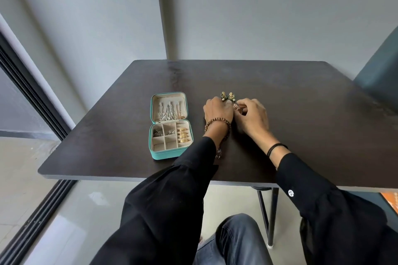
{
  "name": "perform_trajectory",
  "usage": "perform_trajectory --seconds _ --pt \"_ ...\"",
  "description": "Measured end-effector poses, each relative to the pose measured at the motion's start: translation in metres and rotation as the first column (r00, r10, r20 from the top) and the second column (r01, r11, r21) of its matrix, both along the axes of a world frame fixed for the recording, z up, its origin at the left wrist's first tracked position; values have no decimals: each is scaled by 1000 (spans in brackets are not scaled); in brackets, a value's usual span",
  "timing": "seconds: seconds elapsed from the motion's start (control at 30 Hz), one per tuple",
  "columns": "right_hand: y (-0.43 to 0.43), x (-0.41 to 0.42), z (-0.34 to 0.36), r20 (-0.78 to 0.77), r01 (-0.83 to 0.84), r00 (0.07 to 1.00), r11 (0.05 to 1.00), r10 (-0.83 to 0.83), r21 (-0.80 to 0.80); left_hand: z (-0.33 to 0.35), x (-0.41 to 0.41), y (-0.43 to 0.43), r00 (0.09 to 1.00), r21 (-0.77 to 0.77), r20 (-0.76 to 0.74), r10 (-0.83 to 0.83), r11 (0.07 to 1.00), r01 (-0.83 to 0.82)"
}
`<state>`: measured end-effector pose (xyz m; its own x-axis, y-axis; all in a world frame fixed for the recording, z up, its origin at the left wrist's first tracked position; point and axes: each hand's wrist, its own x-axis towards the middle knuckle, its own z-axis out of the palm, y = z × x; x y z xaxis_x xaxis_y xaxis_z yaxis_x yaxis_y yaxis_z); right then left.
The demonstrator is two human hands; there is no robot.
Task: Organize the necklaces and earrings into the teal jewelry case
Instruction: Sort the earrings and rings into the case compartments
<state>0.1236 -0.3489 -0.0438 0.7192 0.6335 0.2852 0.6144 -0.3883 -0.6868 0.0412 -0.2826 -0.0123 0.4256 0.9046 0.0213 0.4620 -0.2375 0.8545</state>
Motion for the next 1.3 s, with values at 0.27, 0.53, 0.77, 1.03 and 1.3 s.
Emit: perform_trajectory --seconds 0.27,0.53,0.77,1.03,1.3 --pt "-1 3 -5 51 -11 999 999 9 45 1 -6 1 992 -107 120 -26 994 39" --pt "-7 -2 -4 8 -15 1000 993 14 121 0 -4 3 995 -134 85 -44 989 55" --pt "-9 -2 -2 13 -40 999 985 38 168 -7 -5 1 987 -64 75 -142 987 147" --pt "-19 -8 1 -27 -46 998 978 52 202 -9 -14 -7 982 -55 123 -146 987 154" --pt "-42 -22 4 -168 -7 984 963 54 270 -7 -31 -27 969 -95 211 -130 984 153"
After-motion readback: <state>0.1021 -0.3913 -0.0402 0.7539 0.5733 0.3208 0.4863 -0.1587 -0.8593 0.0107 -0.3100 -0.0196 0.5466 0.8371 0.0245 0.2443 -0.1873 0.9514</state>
